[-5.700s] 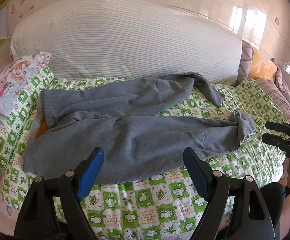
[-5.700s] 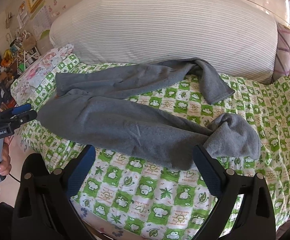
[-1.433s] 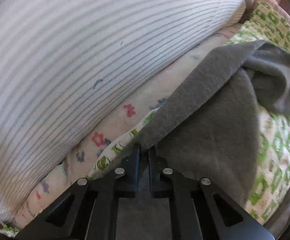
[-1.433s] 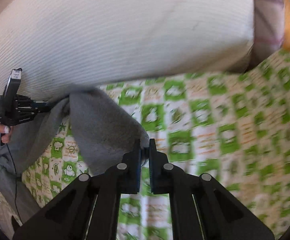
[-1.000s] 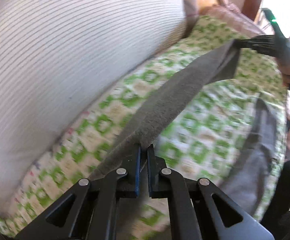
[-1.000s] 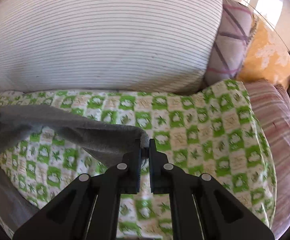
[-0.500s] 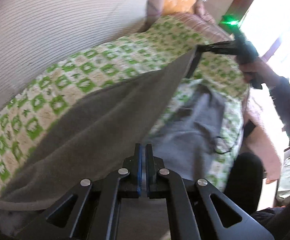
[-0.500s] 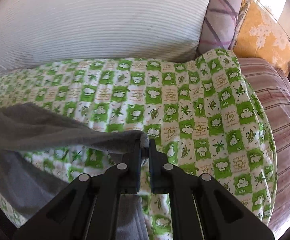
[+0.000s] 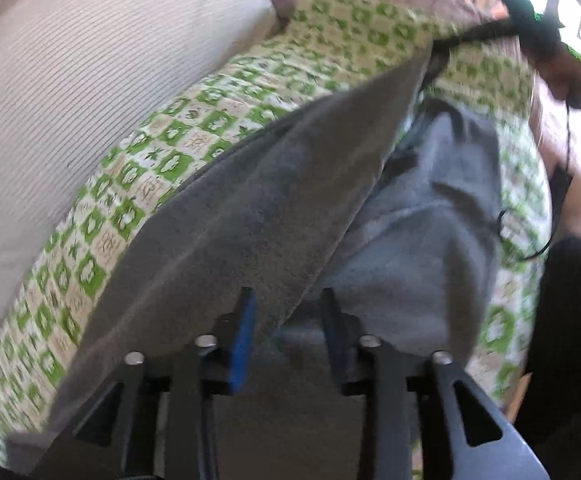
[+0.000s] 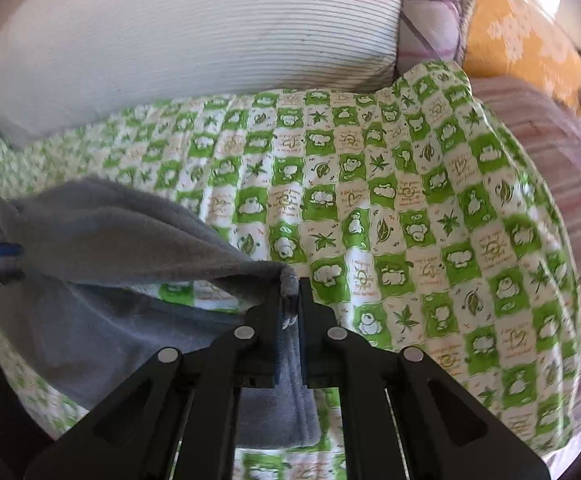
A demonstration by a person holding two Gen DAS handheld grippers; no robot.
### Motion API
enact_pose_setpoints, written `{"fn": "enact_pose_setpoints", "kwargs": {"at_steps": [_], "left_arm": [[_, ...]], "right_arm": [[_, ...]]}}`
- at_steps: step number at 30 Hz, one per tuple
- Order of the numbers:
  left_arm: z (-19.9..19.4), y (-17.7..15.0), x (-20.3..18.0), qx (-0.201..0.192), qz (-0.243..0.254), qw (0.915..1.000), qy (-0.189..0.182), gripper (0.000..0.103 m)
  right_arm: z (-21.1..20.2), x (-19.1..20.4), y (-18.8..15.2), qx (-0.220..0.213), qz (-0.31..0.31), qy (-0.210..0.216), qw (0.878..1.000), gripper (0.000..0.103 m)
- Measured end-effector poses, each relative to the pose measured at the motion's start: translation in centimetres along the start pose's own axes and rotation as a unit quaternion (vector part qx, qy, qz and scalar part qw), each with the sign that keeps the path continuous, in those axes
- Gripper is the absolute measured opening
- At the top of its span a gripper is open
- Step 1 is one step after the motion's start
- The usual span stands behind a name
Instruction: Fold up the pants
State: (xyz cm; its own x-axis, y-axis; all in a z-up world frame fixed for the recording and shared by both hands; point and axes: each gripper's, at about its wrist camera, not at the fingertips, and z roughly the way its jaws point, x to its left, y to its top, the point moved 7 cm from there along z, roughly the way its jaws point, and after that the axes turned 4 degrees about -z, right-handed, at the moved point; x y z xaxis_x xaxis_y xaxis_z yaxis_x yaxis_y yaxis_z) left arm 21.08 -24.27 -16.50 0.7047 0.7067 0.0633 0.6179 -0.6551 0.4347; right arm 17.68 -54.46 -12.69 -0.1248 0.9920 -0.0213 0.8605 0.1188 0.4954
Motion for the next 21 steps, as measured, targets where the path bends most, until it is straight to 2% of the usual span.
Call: {"fn": "enact_pose_setpoints", "kwargs": {"at_steps": [3,6,7,8,9,11,14,17,19,21], "left_arm": [[2.0,-0.1,-0.1,0.021,0.037,0.9985,0.034,0.051],[4.0,-0.4,-0.4,0.043,0.063,0.9962,0.043,0.052],[4.5,-0.4,-0.3,0.045,0.069,0.9952,0.052,0.049],[4.8,-0.5,0.0,0.048,0.069,0.9948,0.059,0.039],[5.3,-0.6,0.6,0.058,0.052,0.9956,0.052,0.002],[5.0,-0.3,1.9,0.053,0.009,0.9984,0.019,0.004],[2.9,0.1,2.8,0.029,-0.022,0.9993,0.003,0.003],[-0.4,0.1,2.0,0.003,-0.013,0.9998,0.014,0.001],[-2.3,0.0,1.3,-0.005,-0.008,0.9998,0.015,0.002],[-3.1,0.1,1.1,-0.006,-0.004,0.9997,0.021,0.002]], "right_arm": [[-0.5,-0.4,0.6,-0.01,0.026,0.025,0.999,0.007],[-0.6,-0.7,1.0,-0.014,0.045,0.039,0.998,0.007],[-0.6,-0.8,1.1,-0.015,0.05,0.042,0.998,0.007],[-0.6,-0.9,1.2,-0.016,0.052,0.044,0.998,0.007],[-0.5,-0.9,1.3,-0.016,0.054,0.045,0.997,0.007],[-0.7,-1.0,1.3,-0.019,0.055,0.045,0.997,0.007],[-1.0,-0.9,1.2,-0.021,0.038,0.028,0.999,0.007],[-1.1,-0.5,0.6,-0.017,0.008,-0.003,1.0,0.007],[-1.2,-0.3,0.1,-0.02,-0.013,-0.029,0.999,0.007],[-1.4,-0.3,0.1,-0.029,-0.012,-0.036,0.999,0.007]]}}
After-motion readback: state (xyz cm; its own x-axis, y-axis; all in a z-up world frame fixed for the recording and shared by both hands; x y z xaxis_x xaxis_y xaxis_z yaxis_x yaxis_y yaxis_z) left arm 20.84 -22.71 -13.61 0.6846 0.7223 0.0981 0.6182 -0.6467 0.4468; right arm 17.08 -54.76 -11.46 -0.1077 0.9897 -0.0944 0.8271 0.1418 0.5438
